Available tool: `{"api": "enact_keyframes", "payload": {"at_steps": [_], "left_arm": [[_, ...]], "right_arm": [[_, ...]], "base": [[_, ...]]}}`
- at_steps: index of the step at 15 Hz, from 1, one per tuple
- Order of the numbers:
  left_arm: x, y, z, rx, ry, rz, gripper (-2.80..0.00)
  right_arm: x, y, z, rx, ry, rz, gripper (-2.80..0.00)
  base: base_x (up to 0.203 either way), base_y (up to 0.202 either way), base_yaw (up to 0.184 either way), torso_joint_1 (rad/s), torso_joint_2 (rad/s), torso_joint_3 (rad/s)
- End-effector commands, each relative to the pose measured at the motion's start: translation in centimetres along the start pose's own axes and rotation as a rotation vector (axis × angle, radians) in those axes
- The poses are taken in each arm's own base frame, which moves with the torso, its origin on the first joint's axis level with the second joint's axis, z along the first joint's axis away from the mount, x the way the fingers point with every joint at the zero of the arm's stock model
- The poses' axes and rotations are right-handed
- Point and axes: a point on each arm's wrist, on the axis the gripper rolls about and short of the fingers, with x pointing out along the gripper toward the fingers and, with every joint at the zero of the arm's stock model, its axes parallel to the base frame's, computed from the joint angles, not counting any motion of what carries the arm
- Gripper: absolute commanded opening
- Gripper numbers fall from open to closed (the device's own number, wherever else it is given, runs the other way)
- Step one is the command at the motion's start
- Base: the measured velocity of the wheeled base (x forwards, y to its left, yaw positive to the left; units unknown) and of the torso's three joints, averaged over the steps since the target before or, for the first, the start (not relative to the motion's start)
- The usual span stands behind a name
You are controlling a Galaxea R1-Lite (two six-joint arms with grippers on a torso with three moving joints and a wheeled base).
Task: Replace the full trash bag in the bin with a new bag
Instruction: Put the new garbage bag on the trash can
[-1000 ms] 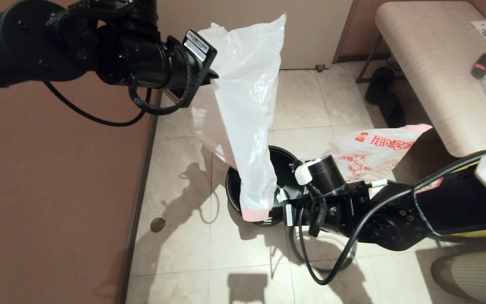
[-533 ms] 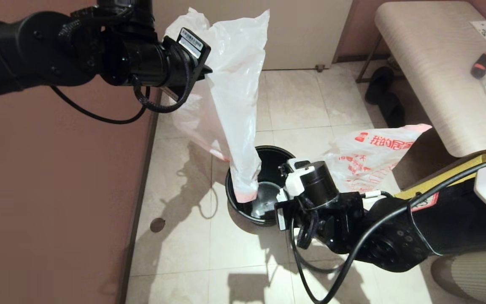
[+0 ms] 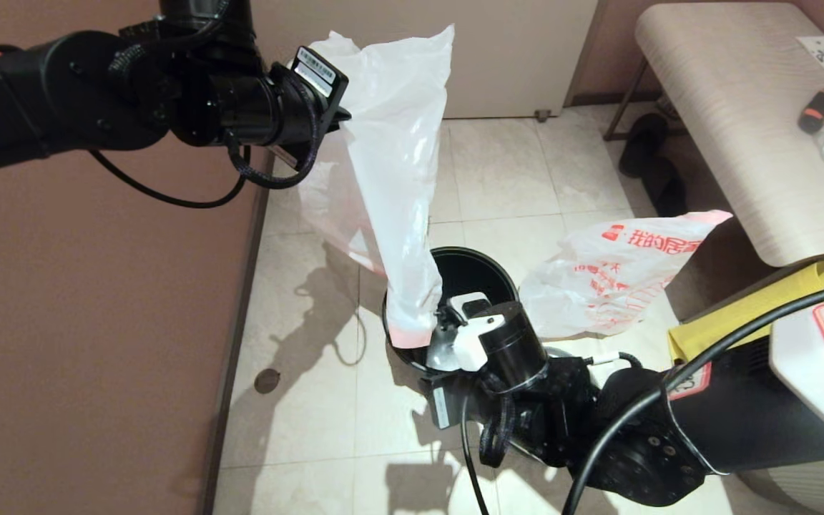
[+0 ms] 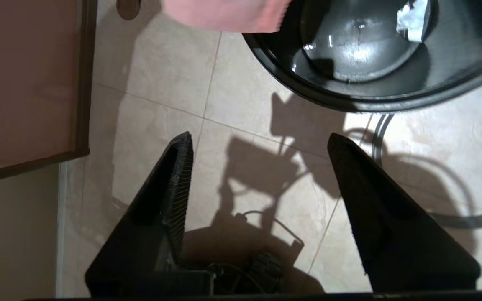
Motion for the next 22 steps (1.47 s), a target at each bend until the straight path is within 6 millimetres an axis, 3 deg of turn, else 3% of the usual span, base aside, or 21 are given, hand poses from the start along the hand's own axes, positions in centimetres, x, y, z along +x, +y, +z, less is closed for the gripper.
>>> {"api": "enact_keyframes", "payload": {"at_steps": [1, 3, 10, 15, 17, 22], "left_arm": [[0.1, 0.1, 0.0, -0.007, -0.002, 0.005, -2.80], [0.0, 0.1, 0.1, -0.007, -0.003, 0.005, -2.80], [-1.0, -0.5, 0.6, -0.010, -0.012, -0.015, -2.80], [-0.9, -0.2, 0.3, -0.007, 0.008, 0.003, -2.80], [-0.9, -0.3, 0.3, -0.009, 0.007, -0.001, -2.80], [-1.1, -0.3, 0.5, -0.008, 0.012, -0.005, -2.80]], "right_arm": [[1.7, 0.3, -1.4, -0.032, 0.004, -0.008, 0.00], [3.5, 0.6, -2.3, -0.095, -0.081, -0.029, 0.00], [7.0, 1.0, -4.1, -0.227, -0.260, -0.141, 0.00], [9.7, 2.0, -0.8, -0.184, -0.512, -0.280, 0.00], [10.3, 1.0, 0.5, -0.162, -0.549, -0.347, 0.00], [9.6, -1.9, 2.0, -0.171, -0.608, -0.424, 0.00]], "base": [[0.000, 0.000, 0.000, 0.000, 0.00, 0.000], [0.000, 0.000, 0.000, 0.000, 0.00, 0.000], [0.000, 0.000, 0.000, 0.000, 0.00, 0.000], [0.000, 0.000, 0.000, 0.000, 0.00, 0.000], [0.000, 0.000, 0.000, 0.000, 0.00, 0.000], [0.000, 0.000, 0.000, 0.000, 0.00, 0.000]]}}
